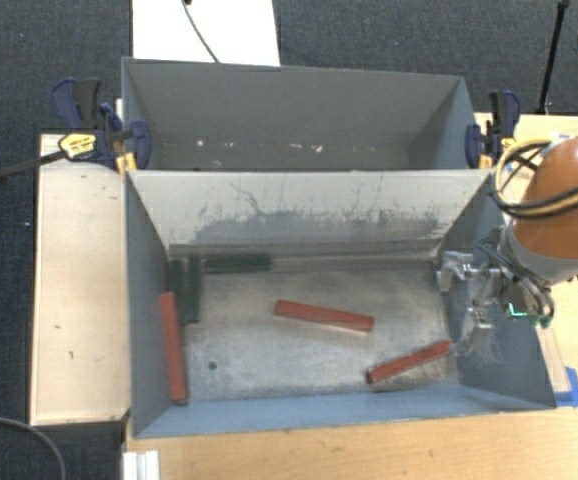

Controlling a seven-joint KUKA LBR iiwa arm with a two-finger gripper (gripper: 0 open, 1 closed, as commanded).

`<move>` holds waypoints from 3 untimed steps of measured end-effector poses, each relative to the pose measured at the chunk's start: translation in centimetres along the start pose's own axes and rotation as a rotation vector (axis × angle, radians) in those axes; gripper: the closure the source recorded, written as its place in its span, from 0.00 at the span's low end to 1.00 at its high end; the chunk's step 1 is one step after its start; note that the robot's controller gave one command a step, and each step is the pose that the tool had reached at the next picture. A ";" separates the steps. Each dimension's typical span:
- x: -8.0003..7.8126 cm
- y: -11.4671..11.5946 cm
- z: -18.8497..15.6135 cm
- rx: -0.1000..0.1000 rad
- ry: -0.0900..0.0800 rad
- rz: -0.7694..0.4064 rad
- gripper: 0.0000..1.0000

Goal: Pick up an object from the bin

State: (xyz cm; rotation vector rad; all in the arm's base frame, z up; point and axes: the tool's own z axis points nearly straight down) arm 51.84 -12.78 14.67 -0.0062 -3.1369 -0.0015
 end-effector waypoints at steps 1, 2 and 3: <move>1.4 2.9 8.0 -0.001 0.000 -0.013 0.00; 1.2 2.7 7.6 0.002 -0.008 -0.018 1.00; 2.1 1.0 -6.2 0.003 -0.014 0.022 1.00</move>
Offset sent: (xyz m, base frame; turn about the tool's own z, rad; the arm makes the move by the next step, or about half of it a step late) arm -0.0129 0.0269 -0.0764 -0.0107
